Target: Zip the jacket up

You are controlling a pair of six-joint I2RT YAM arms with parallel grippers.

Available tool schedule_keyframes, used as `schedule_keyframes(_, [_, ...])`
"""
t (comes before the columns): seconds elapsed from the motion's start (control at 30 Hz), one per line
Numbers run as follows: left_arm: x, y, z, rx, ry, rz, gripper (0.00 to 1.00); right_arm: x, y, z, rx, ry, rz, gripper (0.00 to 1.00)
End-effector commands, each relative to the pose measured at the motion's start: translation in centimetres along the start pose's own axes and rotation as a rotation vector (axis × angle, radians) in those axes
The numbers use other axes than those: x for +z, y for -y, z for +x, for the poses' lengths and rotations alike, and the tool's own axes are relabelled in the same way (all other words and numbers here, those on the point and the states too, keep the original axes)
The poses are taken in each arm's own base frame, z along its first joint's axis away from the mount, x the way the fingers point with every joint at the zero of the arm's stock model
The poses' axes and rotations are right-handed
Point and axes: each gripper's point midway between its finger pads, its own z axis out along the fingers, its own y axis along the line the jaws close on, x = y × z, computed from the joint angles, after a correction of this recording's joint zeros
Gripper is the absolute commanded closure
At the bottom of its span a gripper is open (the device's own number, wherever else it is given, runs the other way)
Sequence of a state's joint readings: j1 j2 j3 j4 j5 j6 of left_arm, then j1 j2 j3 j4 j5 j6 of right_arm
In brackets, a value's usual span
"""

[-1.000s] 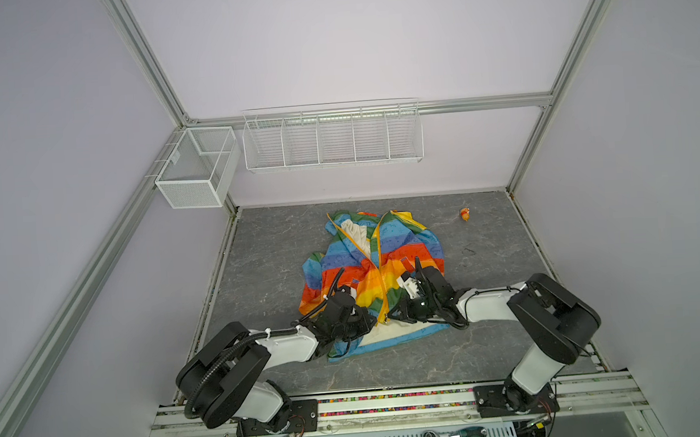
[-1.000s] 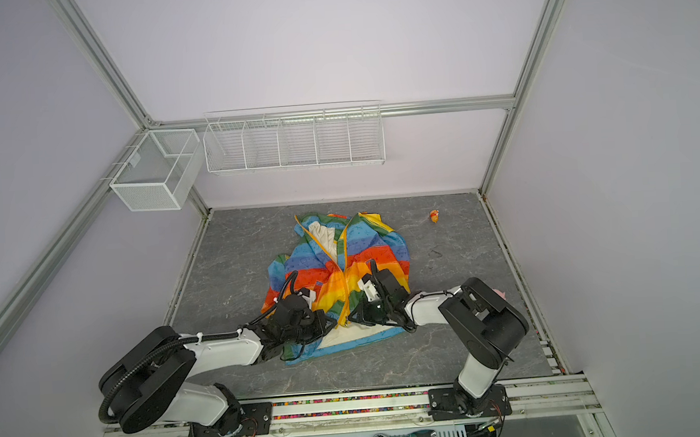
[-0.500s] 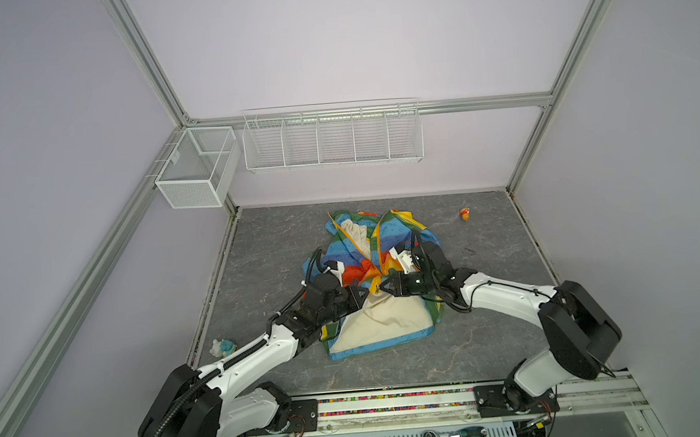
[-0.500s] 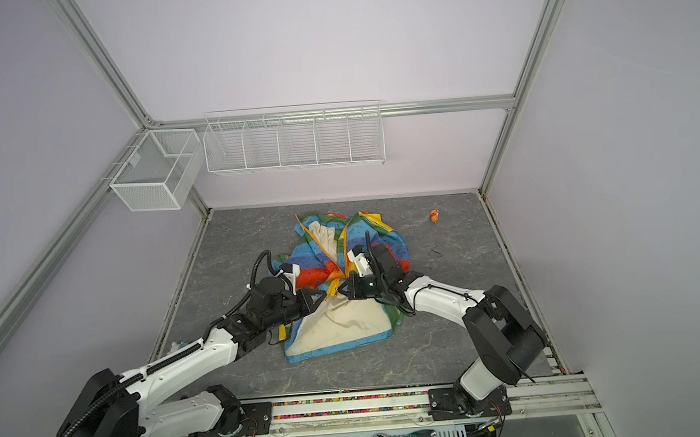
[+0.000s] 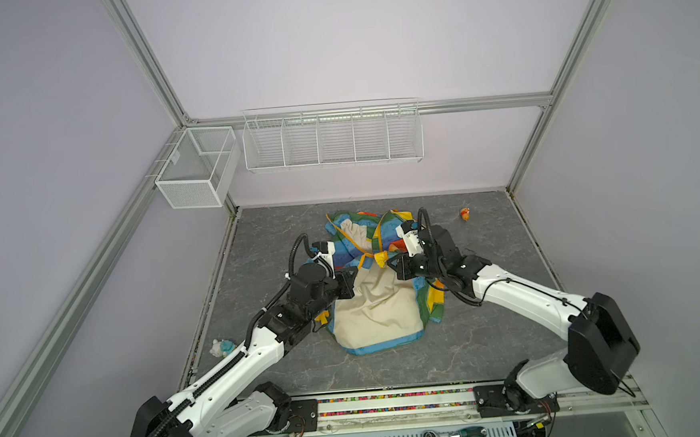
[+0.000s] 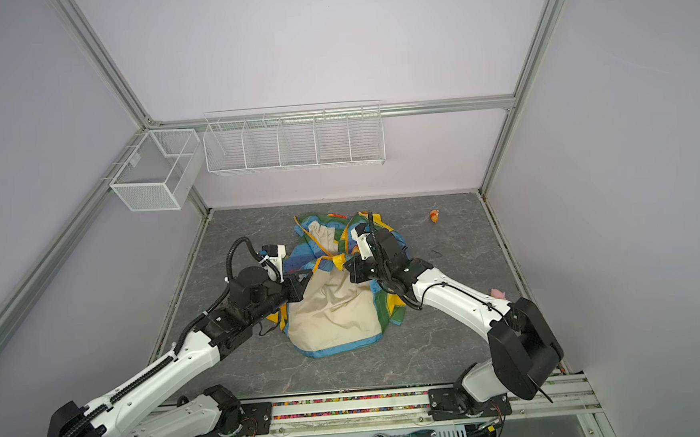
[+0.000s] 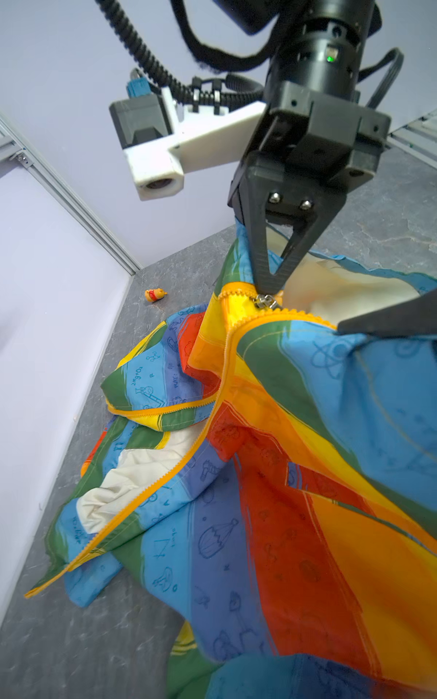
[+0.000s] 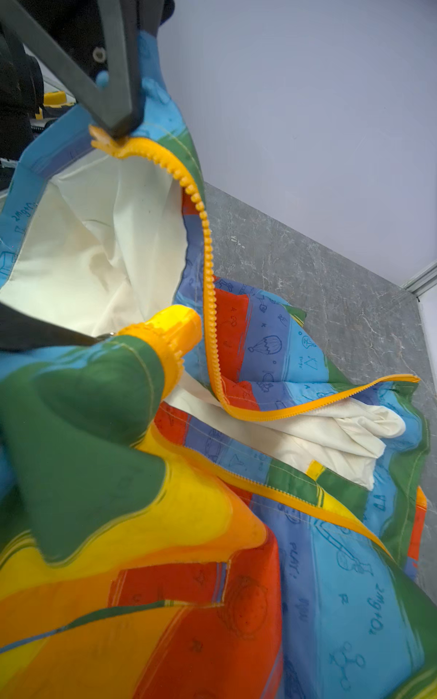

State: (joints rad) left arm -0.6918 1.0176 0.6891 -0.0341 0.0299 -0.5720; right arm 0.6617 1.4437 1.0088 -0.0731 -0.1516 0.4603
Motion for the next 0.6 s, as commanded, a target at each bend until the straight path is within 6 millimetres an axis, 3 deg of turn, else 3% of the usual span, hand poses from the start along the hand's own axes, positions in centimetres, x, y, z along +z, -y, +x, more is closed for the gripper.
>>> schedule_keyframes(0.0, [-1.1, 0.7, -2.8, 0.123, 0.078, -0.021, 1.0, -1.7, 0.9, -2.1, -0.034, 0.111, 0.062, 0.94])
schedule_keyframes(0.1, [-1.9, 0.2, -3.9, 0.09, 0.101, -0.076, 1.0, -2.7, 0.6, -3.2, -0.013, 0.136, 0.052, 0.94])
schedule_keyframes(0.27, [-3.2, 2.4, -5.4, 0.115, 0.152, 0.018, 1.0, -3.4, -1.9, -3.7, -0.039, 0.102, -0.052, 0.94])
schedule_keyframes(0.57, [-4.5, 5.5, -8.3, 0.124, 0.289, 0.16, 1.0, -3.7, -7.8, -4.9, 0.01, 0.083, -0.45, 0.94])
